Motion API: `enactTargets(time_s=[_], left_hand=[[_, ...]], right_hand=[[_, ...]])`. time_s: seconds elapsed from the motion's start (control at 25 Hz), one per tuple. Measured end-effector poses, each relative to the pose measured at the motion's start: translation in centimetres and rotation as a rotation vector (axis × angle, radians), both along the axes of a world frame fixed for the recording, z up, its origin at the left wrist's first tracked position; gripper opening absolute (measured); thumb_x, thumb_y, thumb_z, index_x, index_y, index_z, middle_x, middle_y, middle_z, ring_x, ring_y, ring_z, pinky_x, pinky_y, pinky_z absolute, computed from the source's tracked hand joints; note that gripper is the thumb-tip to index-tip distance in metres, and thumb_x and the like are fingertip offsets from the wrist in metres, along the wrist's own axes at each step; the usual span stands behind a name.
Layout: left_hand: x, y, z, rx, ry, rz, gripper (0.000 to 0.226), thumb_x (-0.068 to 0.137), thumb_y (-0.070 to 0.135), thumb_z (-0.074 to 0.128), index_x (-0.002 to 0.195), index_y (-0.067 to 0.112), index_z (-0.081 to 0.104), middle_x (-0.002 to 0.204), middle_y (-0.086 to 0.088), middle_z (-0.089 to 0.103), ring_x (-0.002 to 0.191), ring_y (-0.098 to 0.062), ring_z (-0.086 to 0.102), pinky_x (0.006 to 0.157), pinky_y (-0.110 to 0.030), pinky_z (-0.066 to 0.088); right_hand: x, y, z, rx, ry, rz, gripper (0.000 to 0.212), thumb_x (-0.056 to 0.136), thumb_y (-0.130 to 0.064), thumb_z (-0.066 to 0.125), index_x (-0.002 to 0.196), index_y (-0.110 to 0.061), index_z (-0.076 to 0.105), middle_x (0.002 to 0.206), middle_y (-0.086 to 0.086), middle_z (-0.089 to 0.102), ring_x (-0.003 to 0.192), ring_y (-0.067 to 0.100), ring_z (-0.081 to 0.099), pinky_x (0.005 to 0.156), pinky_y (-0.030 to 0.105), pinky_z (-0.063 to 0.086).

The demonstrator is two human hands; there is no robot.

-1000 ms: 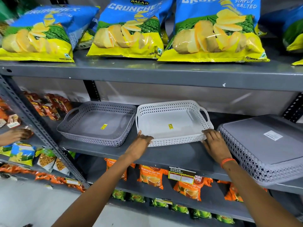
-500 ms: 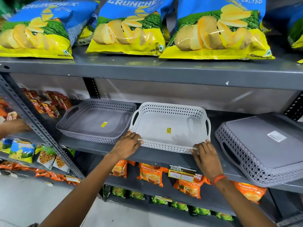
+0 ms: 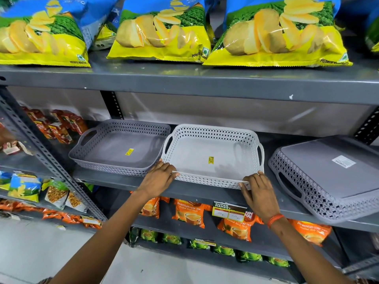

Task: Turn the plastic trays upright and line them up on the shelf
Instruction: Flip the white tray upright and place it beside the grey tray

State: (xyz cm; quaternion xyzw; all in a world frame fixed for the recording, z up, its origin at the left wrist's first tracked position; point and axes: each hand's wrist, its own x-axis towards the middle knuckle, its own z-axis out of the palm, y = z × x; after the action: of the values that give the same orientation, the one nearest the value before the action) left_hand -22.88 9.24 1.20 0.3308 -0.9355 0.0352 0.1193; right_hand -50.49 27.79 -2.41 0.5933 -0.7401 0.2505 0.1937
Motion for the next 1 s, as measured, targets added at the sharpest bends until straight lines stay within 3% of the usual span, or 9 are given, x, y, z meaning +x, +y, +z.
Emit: enactTargets(time_s=[0.16, 0.36, 0.48, 0.64, 0.88, 1.0], left_hand=[[0.3, -0.3, -0.2, -0.001, -0.007, -0.01, 0.067, 0.087, 0.051, 0.012, 0.103, 0.009, 0.063, 0.103, -0.007, 0.07, 0.105, -0.026, 0.063, 0.111, -0.041, 0.04], [0.3, -0.7, -0.5, -0.045, -0.012, -0.014, 0.076, 0.089, 0.06, 0.007, 0.097, 0.011, 0.065, 0.096, -0.004, 0.072, 0.097, -0.025, 0.066, 0.107, -0.041, 0.044], [0.4, -0.6, -0.8, -0.068, -0.012, 0.012, 0.068, 0.092, 0.054, 0.014, 0.093, 0.011, 0.067, 0.091, -0.005, 0.074, 0.092, -0.027, 0.067, 0.102, -0.039, 0.047], [0.5, -0.2, -0.7, -0.067, 0.006, 0.0, 0.088, 0.092, 0.058, -0.008, 0.092, 0.012, 0.067, 0.088, -0.004, 0.074, 0.089, -0.026, 0.067, 0.096, -0.038, 0.052], [0.5, -0.3, -0.8, -0.055, -0.012, -0.005, 0.095, 0.088, 0.063, -0.014, 0.097, 0.013, 0.066, 0.093, -0.004, 0.073, 0.095, -0.025, 0.066, 0.107, -0.039, 0.043], [-0.7, 0.9, 0.3, -0.051, 0.082, -0.011, 0.09, 0.088, 0.065, -0.008, 0.11, 0.012, 0.062, 0.108, -0.005, 0.069, 0.107, -0.025, 0.062, 0.109, -0.039, 0.036]], right_hand=[[0.4, 0.1, 0.1, 0.029, 0.019, -0.013, 0.043, 0.094, -0.041, 0.032, 0.091, -0.009, 0.059, 0.082, 0.01, 0.063, 0.082, 0.028, 0.058, 0.089, 0.032, 0.036], [0.4, 0.2, 0.4, 0.053, 0.003, -0.033, 0.035, 0.09, -0.038, 0.039, 0.09, -0.009, 0.059, 0.083, 0.009, 0.063, 0.083, 0.027, 0.057, 0.087, 0.032, 0.037], [0.5, 0.2, 0.5, 0.036, -0.003, -0.029, 0.043, 0.095, -0.041, 0.031, 0.09, -0.008, 0.059, 0.082, 0.01, 0.063, 0.083, 0.027, 0.056, 0.092, 0.032, 0.035], [0.7, 0.4, 0.7, 0.056, -0.012, -0.033, 0.059, 0.096, -0.048, 0.016, 0.09, -0.008, 0.058, 0.082, 0.01, 0.062, 0.084, 0.028, 0.058, 0.1, 0.032, 0.032], [0.8, 0.3, 1.3, 0.117, -0.026, -0.019, 0.055, 0.096, -0.047, 0.02, 0.092, -0.008, 0.059, 0.085, 0.01, 0.064, 0.086, 0.029, 0.062, 0.108, 0.032, 0.027], [0.7, 0.8, 1.6, 0.103, -0.077, -0.025, 0.054, 0.096, -0.049, 0.019, 0.103, -0.01, 0.056, 0.099, 0.008, 0.064, 0.098, 0.025, 0.059, 0.113, 0.034, 0.026]])
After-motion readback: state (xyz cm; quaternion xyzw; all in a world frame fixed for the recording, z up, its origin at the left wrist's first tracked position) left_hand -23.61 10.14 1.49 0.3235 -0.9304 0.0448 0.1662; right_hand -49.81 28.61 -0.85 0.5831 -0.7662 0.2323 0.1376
